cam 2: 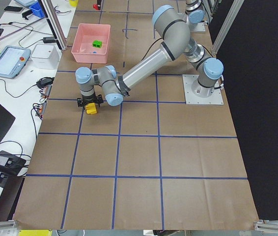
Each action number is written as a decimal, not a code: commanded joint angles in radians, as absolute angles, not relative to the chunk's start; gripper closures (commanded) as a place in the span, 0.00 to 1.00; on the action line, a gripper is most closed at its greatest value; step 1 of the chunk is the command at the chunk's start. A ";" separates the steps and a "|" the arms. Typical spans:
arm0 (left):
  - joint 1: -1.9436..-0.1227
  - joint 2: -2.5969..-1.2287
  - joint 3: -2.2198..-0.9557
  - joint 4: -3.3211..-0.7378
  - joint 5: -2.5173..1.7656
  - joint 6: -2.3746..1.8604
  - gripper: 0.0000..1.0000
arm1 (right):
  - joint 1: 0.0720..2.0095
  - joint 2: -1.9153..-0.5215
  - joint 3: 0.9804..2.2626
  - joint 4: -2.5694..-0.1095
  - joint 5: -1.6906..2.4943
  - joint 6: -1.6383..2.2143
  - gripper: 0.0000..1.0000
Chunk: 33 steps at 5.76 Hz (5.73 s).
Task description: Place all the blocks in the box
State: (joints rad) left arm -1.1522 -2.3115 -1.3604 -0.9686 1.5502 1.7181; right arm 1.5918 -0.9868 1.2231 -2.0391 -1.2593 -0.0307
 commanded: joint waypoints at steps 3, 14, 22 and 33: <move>-1.154 -2.319 -1.356 -0.959 1.549 1.717 0.33 | 1.766 -0.787 1.160 -2.352 -1.219 0.264 0.01; -1.490 -2.163 -1.019 -1.420 1.505 0.268 0.94 | 1.624 -1.594 1.547 -1.446 -1.528 0.020 0.00; -1.756 -2.375 -0.914 -1.395 1.514 -0.227 0.33 | 1.618 -1.623 1.568 -1.451 -1.632 0.087 0.00; -1.563 -1.602 -1.521 -1.619 1.595 0.126 0.01 | 1.618 -1.612 1.568 -1.459 -1.632 0.080 0.00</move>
State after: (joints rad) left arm -1.5571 -1.6351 -1.4772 -1.6335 1.5513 0.1378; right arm 1.6183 -1.6126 1.5677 -1.4588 -1.6322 0.0799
